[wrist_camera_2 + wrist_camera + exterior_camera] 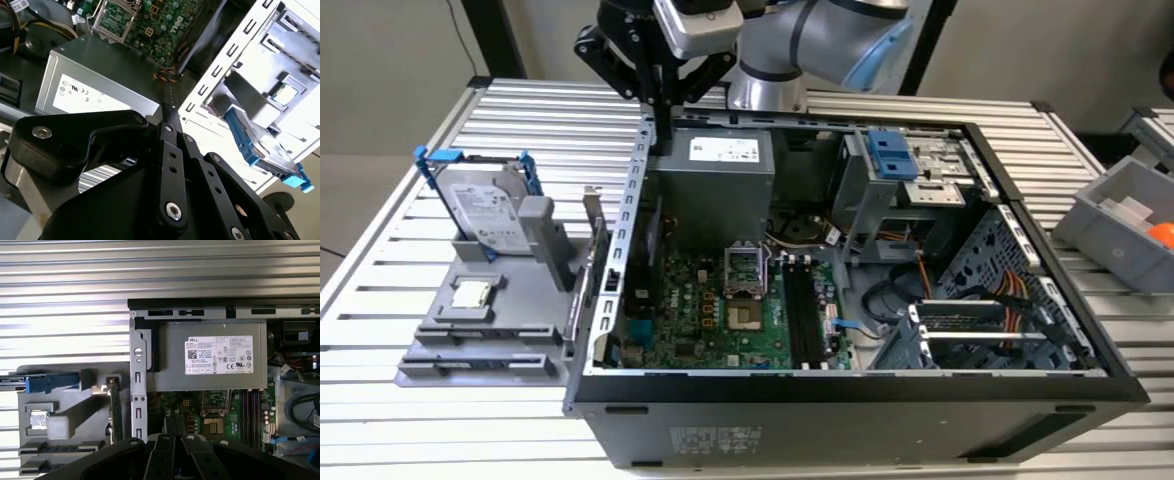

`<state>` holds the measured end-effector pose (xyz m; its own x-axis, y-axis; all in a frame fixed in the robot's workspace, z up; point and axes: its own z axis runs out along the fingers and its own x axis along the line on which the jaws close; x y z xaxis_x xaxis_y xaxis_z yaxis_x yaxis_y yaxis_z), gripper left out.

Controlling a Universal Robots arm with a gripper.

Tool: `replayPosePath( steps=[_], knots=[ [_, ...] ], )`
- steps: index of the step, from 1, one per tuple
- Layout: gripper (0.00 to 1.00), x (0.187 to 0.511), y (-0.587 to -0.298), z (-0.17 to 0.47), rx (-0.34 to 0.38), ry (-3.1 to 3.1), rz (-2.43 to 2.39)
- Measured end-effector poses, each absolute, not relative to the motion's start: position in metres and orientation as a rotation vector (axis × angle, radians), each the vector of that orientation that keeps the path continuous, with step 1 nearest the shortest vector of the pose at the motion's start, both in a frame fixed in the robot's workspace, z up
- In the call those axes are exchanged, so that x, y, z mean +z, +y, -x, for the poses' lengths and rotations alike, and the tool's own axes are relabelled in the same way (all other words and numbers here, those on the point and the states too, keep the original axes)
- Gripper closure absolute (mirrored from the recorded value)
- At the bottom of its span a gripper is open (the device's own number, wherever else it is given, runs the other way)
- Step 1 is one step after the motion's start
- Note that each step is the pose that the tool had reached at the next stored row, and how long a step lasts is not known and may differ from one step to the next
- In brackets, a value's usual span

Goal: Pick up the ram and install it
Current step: 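Reach for the ram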

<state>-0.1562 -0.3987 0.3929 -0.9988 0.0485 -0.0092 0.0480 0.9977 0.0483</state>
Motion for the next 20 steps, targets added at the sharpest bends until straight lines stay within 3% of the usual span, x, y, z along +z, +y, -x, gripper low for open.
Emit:
replayPosePath(
  steps=[20],
  knots=[
    [1.00,0.3925,-0.3987,0.1628,0.075,3.140,-0.076]
  ],
)
